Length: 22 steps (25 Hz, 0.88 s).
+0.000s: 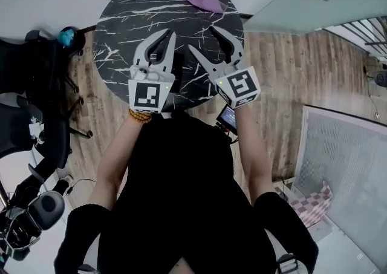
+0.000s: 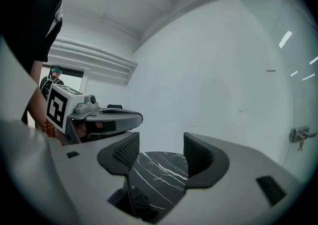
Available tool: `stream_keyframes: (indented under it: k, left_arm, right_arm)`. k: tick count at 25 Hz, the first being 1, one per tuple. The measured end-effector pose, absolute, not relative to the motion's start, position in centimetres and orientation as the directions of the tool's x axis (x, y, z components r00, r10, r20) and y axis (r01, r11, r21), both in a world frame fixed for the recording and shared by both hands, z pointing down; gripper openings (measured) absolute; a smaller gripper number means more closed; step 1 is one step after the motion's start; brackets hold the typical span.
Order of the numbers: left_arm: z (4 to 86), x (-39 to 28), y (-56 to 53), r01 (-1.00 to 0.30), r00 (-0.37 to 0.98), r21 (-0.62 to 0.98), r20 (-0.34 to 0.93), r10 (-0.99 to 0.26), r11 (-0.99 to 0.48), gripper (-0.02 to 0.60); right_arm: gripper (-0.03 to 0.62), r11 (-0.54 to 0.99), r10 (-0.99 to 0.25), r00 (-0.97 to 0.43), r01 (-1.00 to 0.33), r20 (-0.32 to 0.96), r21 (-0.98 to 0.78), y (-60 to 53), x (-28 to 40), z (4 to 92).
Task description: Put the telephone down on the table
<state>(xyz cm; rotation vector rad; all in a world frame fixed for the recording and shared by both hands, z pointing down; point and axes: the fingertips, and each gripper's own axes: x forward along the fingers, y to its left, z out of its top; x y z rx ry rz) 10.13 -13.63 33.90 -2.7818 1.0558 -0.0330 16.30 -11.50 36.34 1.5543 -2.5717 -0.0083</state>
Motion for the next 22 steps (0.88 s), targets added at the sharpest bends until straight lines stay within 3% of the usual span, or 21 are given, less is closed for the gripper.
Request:
stream_keyframes:
  k: [5,8,22]
  left_arm:
    - [33.2,9.9,-13.5,-0.667,0.742,-0.163,-0.051,-0.669,-0.727,0.025]
    - [33.2,9.5,-13.5,-0.67,0.739,-0.159,-0.05,-0.671,-0.726,0.023]
    - [33.8,8.0,-13.0,-0.676,0.732,-0.151,-0.029,-0.681,-0.721,0.023]
  right_arm:
    - [0.286,0.438,-0.899,-0.428,-0.888,0.092,0.141,-10.9,16.4,34.7]
    - [0.129,0.38,-0.925,-0.379,-0.908,0.04,0.179,-10.6,16.8,33.4]
    - [0.098,0.302,-0.951,-0.308,-0.938,-0.01,0.171,-9.6,17.3,32.6]
